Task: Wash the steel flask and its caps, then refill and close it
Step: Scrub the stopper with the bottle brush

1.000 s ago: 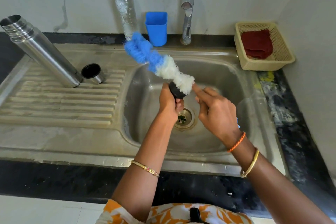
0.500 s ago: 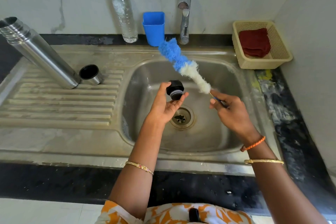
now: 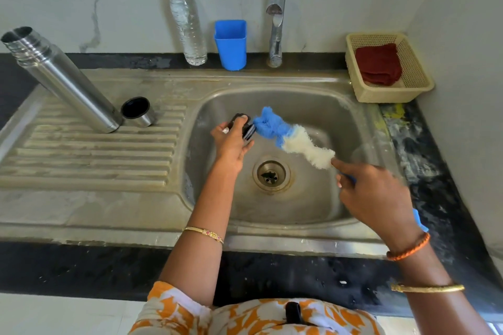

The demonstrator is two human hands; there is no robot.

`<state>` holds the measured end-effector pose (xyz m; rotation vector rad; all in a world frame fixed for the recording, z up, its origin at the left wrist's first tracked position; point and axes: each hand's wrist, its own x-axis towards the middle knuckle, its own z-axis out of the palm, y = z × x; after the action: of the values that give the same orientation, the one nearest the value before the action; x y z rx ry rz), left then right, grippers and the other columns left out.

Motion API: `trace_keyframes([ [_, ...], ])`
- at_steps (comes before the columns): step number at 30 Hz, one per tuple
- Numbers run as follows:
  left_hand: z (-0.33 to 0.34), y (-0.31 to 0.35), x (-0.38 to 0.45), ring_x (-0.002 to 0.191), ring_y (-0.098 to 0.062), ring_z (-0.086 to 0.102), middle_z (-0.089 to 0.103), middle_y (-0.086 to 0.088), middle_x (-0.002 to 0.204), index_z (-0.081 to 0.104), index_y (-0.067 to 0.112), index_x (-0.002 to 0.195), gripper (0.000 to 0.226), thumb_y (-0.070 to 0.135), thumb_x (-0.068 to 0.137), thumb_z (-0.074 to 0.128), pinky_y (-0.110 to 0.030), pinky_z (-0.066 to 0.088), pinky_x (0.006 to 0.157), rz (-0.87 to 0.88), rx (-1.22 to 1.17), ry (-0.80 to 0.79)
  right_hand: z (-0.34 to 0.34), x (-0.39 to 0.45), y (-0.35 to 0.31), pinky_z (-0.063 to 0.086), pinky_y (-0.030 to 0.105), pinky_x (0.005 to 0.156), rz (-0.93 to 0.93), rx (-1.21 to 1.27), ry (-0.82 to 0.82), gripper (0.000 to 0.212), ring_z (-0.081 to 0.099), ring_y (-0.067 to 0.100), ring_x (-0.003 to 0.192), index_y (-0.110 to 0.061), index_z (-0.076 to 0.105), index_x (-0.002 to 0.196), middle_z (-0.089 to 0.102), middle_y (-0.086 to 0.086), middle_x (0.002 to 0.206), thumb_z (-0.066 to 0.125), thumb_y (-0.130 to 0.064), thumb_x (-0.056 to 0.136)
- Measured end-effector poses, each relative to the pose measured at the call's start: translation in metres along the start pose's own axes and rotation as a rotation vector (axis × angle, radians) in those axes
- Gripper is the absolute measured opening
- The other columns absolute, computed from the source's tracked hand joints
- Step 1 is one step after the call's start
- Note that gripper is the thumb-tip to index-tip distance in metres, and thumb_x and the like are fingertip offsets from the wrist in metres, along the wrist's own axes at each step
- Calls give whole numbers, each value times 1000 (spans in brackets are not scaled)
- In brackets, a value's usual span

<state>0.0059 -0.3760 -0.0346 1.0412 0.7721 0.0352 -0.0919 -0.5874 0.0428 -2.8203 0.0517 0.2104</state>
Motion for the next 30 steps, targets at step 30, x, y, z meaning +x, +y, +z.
trace_keyframes([
  [30, 11, -12, 3, 89, -17, 66, 68, -5, 99, 57, 7, 113, 19, 16, 96, 59, -28, 59, 73, -42, -97, -177, 47, 16, -35, 45, 38, 73, -223, 104, 95, 70, 59, 33, 96, -26, 39, 144, 60, -1, 119, 47, 1, 80],
])
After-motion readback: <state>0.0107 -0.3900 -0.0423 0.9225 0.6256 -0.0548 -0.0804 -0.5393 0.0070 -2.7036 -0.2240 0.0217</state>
